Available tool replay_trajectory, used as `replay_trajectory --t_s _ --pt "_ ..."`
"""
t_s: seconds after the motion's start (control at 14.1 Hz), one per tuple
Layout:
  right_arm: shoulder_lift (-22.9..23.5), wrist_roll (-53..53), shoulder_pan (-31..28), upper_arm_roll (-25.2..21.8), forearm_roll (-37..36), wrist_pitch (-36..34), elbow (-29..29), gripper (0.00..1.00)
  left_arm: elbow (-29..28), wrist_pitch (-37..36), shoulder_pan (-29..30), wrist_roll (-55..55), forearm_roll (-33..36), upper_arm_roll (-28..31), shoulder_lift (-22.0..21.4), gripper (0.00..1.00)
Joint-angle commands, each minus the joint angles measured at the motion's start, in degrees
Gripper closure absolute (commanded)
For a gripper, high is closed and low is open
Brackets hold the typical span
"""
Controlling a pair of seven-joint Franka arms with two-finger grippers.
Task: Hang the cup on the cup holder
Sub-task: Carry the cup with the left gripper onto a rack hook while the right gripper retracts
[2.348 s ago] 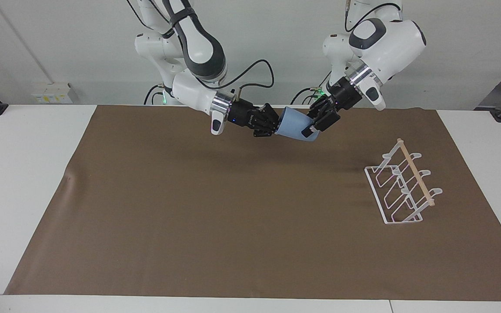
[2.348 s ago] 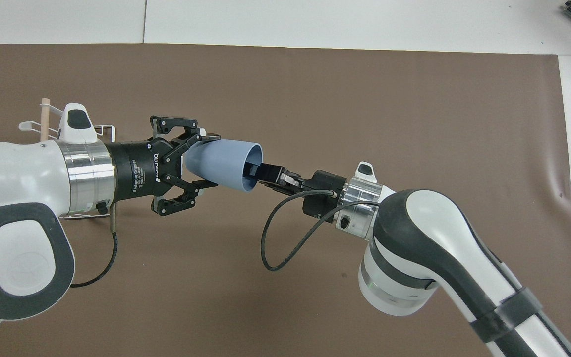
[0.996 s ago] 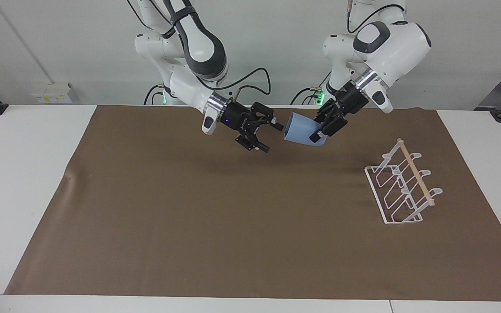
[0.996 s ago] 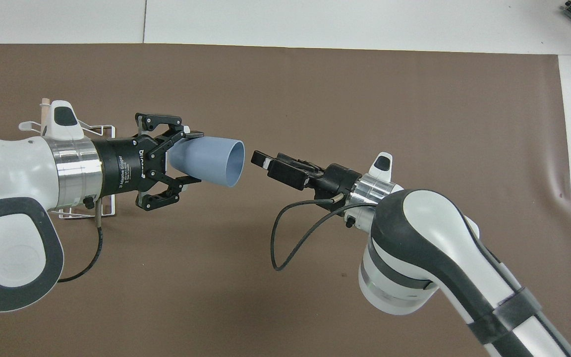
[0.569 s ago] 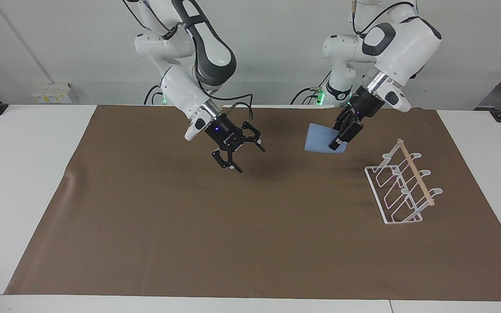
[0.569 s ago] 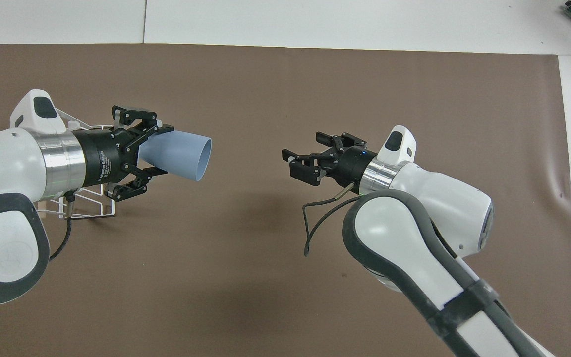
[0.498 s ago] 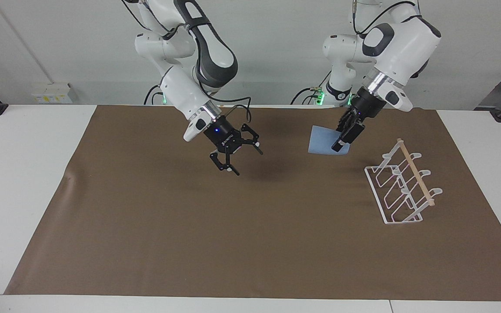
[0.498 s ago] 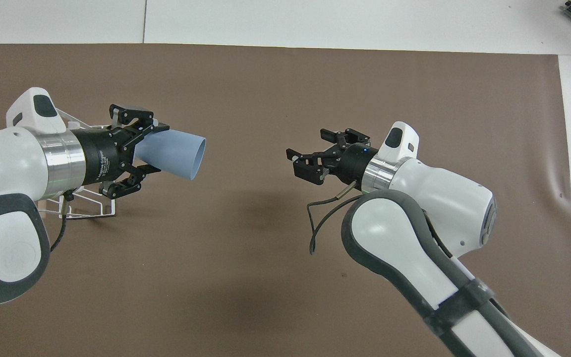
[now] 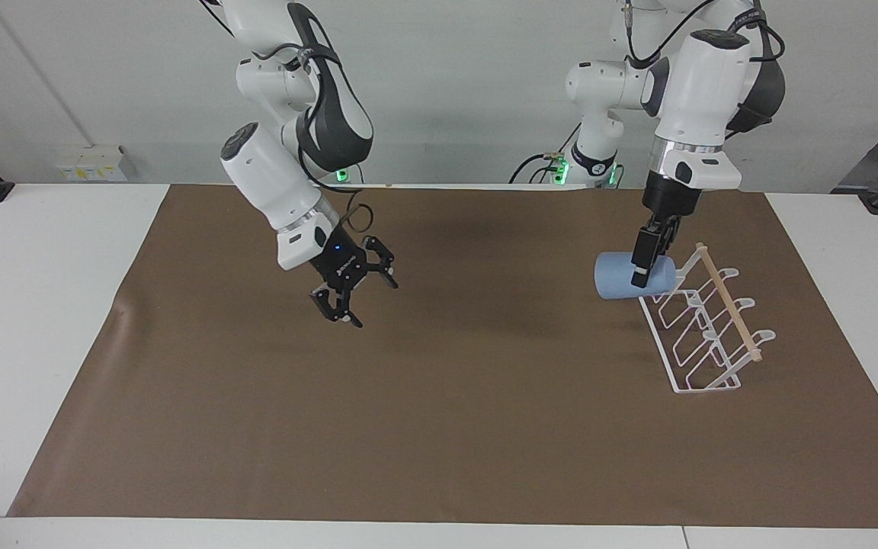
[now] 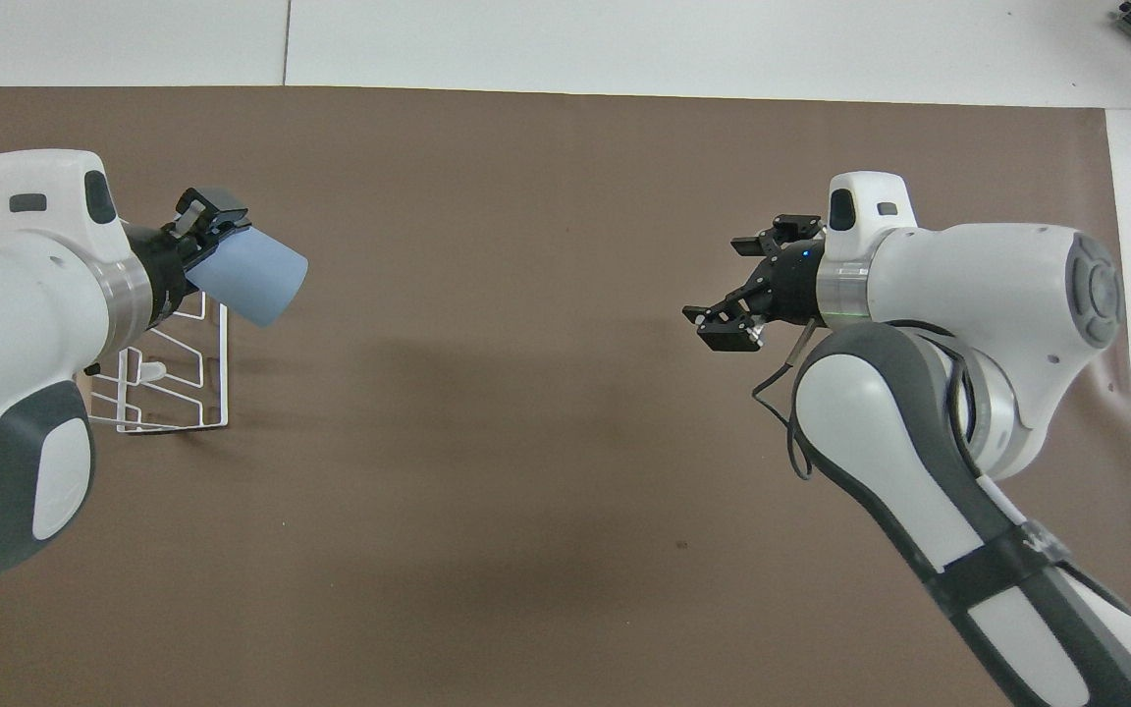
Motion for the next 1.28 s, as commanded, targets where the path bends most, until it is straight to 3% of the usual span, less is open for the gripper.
replay_trajectory --t_s 0.0,0.21,0.43,0.64,1.0,1.21 --pt "1.87 10.82 -0.09 -0.06 -11.21 -10.34 5.92 0.00 3.48 3.62 3.29 4.01 10.34 -0.35 3.51 1.00" --pt "1.43 27.51 0.00 -0.41 -16.77 -20.19 6.81 0.00 8.49 5.55 3.74 3.66 22.39 -0.17 9.04 1.00" --pt "1.08 46.84 0.26 -1.46 -22.99 -25.39 6.72 0.00 8.25 9.60 6.46 3.57 31.44 0.44 10.64 1.00" --pt "0.90 59.52 0.26 -1.47 -28.11 -26.37 6.28 0.00 7.28 11.01 7.87 3.48 33.58 0.44 10.73 1.00" --pt "-1.02 64.13 0.26 -6.20 -31.64 -27.85 8.12 0.00 1.92 14.88 9.28 2.69 33.58 0.44 9.76 1.00" --pt "-0.33 63.95 -0.09 -6.91 -31.72 -35.31 15.66 0.00 -0.10 15.32 9.36 2.51 33.58 0.44 9.23 1.00"
